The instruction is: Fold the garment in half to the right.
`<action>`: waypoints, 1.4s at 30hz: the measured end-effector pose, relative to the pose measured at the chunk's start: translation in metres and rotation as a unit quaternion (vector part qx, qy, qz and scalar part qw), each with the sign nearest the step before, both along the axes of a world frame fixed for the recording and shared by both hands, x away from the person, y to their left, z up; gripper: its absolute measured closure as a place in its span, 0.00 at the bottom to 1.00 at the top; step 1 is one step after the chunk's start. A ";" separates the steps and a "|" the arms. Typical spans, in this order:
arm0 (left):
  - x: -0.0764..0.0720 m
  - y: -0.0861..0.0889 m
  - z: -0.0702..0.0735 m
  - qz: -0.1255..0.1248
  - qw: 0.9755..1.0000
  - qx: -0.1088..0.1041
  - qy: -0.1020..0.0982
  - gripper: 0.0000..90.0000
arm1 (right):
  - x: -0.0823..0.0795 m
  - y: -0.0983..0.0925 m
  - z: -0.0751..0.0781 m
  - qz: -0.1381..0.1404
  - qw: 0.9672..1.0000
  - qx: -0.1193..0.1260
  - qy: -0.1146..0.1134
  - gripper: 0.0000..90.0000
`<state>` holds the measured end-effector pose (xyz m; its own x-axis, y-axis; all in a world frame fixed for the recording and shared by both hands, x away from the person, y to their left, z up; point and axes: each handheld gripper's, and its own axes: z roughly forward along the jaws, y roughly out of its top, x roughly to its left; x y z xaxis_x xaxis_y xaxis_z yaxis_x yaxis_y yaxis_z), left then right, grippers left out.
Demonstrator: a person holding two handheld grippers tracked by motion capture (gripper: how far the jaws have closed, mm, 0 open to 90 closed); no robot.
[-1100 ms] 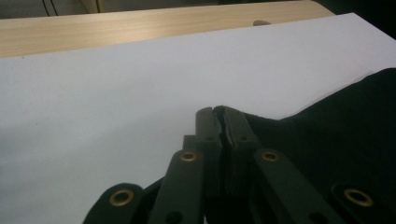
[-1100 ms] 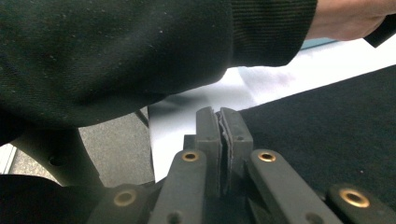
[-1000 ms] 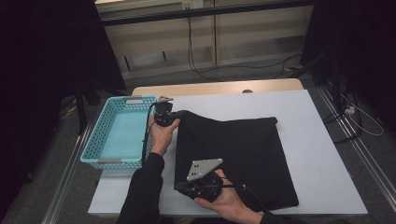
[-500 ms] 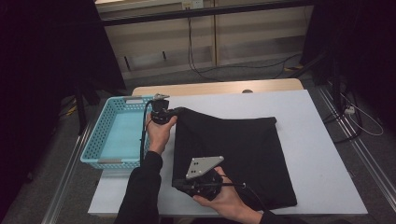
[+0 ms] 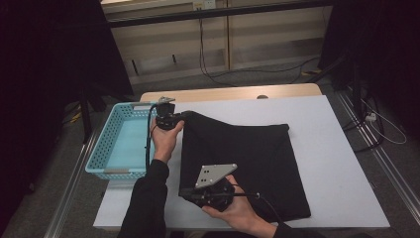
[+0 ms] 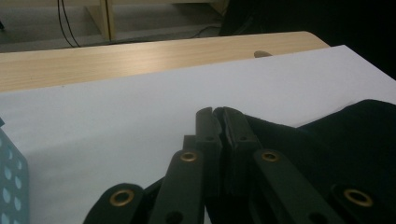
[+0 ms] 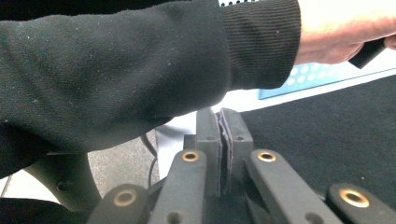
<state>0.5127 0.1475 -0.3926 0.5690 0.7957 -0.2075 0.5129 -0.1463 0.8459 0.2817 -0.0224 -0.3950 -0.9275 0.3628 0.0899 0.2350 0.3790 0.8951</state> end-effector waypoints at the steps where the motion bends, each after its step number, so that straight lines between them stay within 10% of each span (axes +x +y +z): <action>1: 0.000 0.000 0.001 0.001 1.000 0.004 0.000 0.96 | 0.000 0.001 0.001 0.000 1.000 0.000 -0.002 0.97; 42: -0.003 0.042 0.035 0.039 0.999 0.000 -0.026 0.96 | 0.011 0.026 0.029 0.021 0.998 0.049 -0.025 0.98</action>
